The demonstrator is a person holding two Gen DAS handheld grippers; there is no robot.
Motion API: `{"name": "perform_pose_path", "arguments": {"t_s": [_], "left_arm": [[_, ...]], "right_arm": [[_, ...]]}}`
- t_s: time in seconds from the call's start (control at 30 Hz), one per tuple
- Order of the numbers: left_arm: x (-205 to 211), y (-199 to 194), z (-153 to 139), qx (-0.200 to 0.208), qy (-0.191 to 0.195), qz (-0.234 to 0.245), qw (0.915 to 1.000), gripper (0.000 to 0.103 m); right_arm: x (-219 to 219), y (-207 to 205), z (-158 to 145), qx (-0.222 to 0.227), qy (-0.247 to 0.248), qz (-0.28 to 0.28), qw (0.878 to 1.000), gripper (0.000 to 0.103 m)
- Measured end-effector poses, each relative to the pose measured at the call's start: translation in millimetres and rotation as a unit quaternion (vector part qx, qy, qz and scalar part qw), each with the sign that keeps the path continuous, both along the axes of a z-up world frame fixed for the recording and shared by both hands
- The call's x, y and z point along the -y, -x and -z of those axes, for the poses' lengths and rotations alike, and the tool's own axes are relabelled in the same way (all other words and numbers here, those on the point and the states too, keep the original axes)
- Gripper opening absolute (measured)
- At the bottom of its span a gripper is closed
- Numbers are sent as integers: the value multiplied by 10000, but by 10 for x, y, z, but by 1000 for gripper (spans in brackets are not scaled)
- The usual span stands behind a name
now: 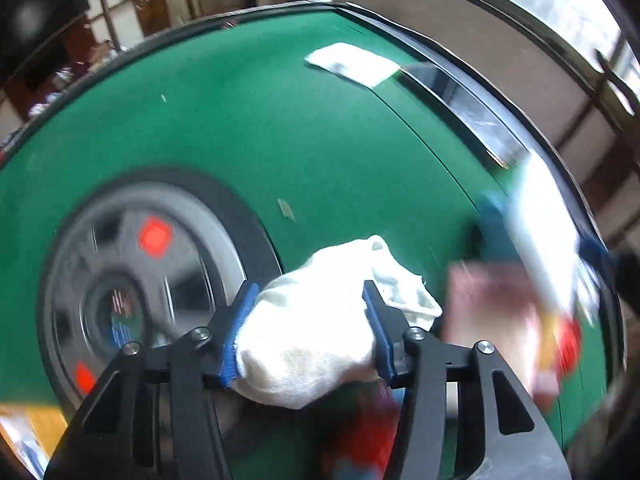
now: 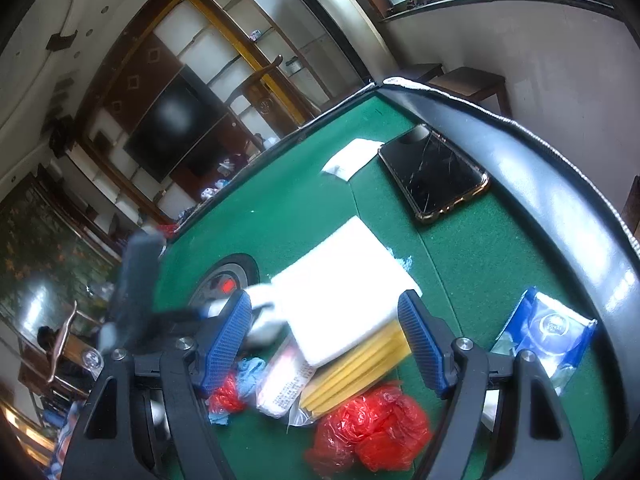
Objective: Organize soft objects
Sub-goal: 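Grasp the white cloth with the left gripper, then place the white cloth in the box while the right gripper carries a blue knitted toy in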
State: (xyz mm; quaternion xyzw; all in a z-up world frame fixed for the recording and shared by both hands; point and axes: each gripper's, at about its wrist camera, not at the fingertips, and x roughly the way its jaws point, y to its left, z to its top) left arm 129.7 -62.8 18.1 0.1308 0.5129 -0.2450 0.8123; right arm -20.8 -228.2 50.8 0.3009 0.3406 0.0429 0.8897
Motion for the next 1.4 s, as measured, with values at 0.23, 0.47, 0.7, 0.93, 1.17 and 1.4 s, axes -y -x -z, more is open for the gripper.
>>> {"name": "perform_pose_path", "arguments": {"t_s": [0.23,0.47,0.7,0.93,1.17,1.4], "left_arm": [[-314,635,-123,260,84,229,9994,52],[-293,545,50,289,-48,164,9994,75],[-402,777,-104,345,149,17,9993,37],[-1185,1423,-559,960,423,-886,9905,38],[-1883,1970,-713,1223,692,-1725,9749,38],[-2653,2245,-662,1232,642,-2573,9563,38]], "right_arm": [[-38,-29,26,-56,86,-39,9999,71],[-98,-28,32,-75,203,-89,9997,71],[-134,4,6,1,283,-145,9995,71],[-440,42,-75,266,417,-838,9952,71],[-1188,73,59,41,1119,-2042,9725,71],[-1340,304,243,-979,1084,-1885,9711,71]]}}
